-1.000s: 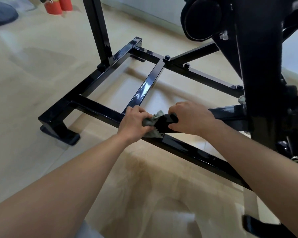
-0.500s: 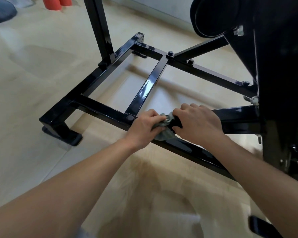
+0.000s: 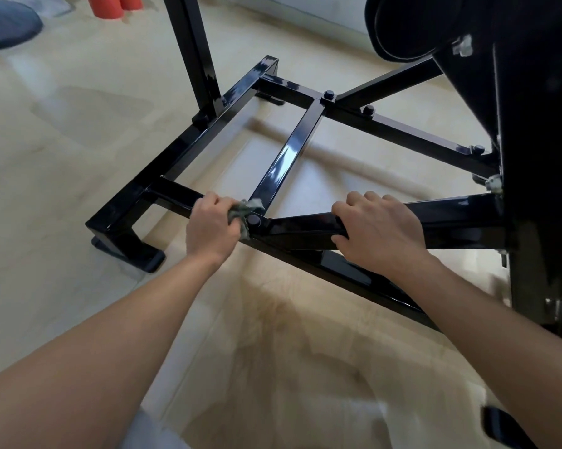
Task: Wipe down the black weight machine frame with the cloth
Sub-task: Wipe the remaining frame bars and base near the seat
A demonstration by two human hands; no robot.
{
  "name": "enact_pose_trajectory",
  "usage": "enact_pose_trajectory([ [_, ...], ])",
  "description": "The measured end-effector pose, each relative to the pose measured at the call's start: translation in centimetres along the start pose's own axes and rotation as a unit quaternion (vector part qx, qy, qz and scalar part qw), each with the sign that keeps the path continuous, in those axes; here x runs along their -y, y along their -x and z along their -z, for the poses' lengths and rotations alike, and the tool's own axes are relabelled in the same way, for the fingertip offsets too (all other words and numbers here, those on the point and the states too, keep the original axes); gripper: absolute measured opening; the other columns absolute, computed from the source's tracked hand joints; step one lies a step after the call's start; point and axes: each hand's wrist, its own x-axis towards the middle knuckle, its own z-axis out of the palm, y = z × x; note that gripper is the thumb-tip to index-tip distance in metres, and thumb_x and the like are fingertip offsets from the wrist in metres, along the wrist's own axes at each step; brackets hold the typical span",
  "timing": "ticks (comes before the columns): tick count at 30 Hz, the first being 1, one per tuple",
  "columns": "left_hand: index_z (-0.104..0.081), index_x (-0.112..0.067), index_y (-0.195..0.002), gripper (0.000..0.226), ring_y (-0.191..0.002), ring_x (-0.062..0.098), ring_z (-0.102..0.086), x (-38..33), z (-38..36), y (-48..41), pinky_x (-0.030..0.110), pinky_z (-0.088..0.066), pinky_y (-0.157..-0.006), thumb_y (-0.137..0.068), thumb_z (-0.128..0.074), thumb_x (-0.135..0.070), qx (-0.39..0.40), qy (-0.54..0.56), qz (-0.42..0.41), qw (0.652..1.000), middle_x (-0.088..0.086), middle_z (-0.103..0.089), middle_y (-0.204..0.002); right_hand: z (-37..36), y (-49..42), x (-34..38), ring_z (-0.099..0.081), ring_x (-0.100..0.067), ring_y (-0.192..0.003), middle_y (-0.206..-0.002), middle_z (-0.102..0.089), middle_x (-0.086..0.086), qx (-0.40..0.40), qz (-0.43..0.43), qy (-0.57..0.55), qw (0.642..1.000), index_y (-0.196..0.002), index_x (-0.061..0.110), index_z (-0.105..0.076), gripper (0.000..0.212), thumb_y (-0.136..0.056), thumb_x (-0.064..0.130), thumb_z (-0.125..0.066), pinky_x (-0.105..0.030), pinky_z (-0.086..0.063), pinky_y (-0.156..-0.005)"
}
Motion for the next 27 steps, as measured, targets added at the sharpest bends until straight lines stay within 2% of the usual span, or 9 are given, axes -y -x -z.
enact_pose_trajectory([
  [2,-0.071,-0.011,-0.119,0.026,-0.1,0.033,-0.054,0.4,0.1,-0.5,0.038,-0.046,-0.081,-0.094,-0.066,-0.018,-0.025,0.004,0.043,0.999,0.013,-0.059,-0.109,-0.1,0.0,0.1,-0.058,-0.025,-0.1,-0.111,-0.059,0.0,-0.003,-0.002,0.005,1.0,-0.116,0.025,-0.056,0.032,-0.096,0.05,-0.054,-0.037,-0.045,-0.081],
  [4,-0.071,-0.013,-0.123,0.029,-0.103,0.034,-0.055,0.6,-0.4,-0.6,0.039,-0.046,-0.088,-0.094,-0.065,-0.018,0.022,-0.001,0.065,0.998,0.014,-0.058,-0.113,-0.4,0.0,0.2,-0.058,-0.026,-0.1,-0.111,-0.059,-0.001,-0.008,-0.004,0.009,1.0,-0.115,0.023,-0.056,0.033,-0.096,0.05,-0.055,-0.037,-0.044,-0.081],
  [7,-0.071,-0.017,-0.12,0.029,-0.105,0.032,-0.058,-0.9,-1.8,0.0,0.037,-0.046,-0.092,-0.092,-0.068,-0.019,0.106,-0.001,0.055,0.993,0.011,-0.058,-0.113,-0.7,0.1,0.3,-0.057,-0.027,-0.099,-0.109,-0.059,-0.003,-0.023,-0.005,0.008,1.0,-0.113,0.022,-0.057,0.033,-0.095,0.049,-0.058,-0.037,-0.042,-0.081],
  [12,-0.075,-0.022,-0.113,0.024,-0.1,0.023,-0.064,-5.9,-2.5,1.3,0.027,-0.045,-0.08,-0.09,-0.069,-0.023,0.091,0.104,0.14,0.98,0.003,-0.07,-0.108,-1.0,0.3,0.1,-0.057,-0.027,-0.1,-0.11,-0.058,-0.004,-0.042,0.012,0.013,0.999,-0.111,0.021,-0.057,0.03,-0.096,0.046,-0.059,-0.036,-0.034,-0.076],
  [17,-0.074,-0.02,-0.114,0.024,-0.095,0.02,-0.067,-10.5,-2.4,3.7,0.035,-0.056,-0.09,-0.092,-0.066,-0.014,0.076,0.223,0.22,0.947,-0.005,-0.071,-0.091,-0.6,0.5,-0.3,-0.058,-0.026,-0.1,-0.109,-0.059,-0.003,-0.039,0.035,0.012,0.999,-0.109,0.022,-0.059,0.022,-0.092,0.033,-0.065,-0.036,-0.034,-0.074],
  [19,-0.073,-0.017,-0.117,0.028,-0.094,0.017,-0.068,-12.1,-2.0,4.4,0.033,-0.056,-0.092,-0.091,-0.069,-0.01,0.078,0.25,0.223,0.939,-0.01,-0.068,-0.089,-0.4,0.6,-0.8,-0.059,-0.027,-0.105,-0.114,-0.06,-0.004,-0.027,0.056,0.002,0.998,-0.116,0.021,-0.058,0.027,-0.091,0.026,-0.063,-0.036,-0.041,-0.08],
  [22,-0.072,-0.015,-0.119,0.033,-0.098,0.018,-0.071,-13.9,-1.7,5.3,0.038,-0.058,-0.095,-0.087,-0.073,-0.005,0.077,0.283,0.217,0.931,-0.003,-0.073,-0.098,0.4,0.8,-1.7,-0.063,-0.027,-0.11,-0.12,-0.063,-0.005,-0.016,0.077,-0.026,0.997,-0.123,0.017,-0.055,0.03,-0.094,0.023,-0.06,-0.037,-0.048,-0.089],
  [27,-0.072,-0.014,-0.119,0.035,-0.097,0.019,-0.072,-16.0,-1.0,6.8,0.04,-0.059,-0.093,-0.086,-0.076,-0.004,0.045,0.268,0.182,0.945,0.0,-0.074,-0.101,1.7,1.3,-3.2,-0.062,-0.029,-0.113,-0.122,-0.063,-0.007,-0.019,0.068,-0.069,0.995,-0.122,0.014,-0.06,0.027,-0.096,0.018,-0.06,-0.035,-0.039,-0.078],
])
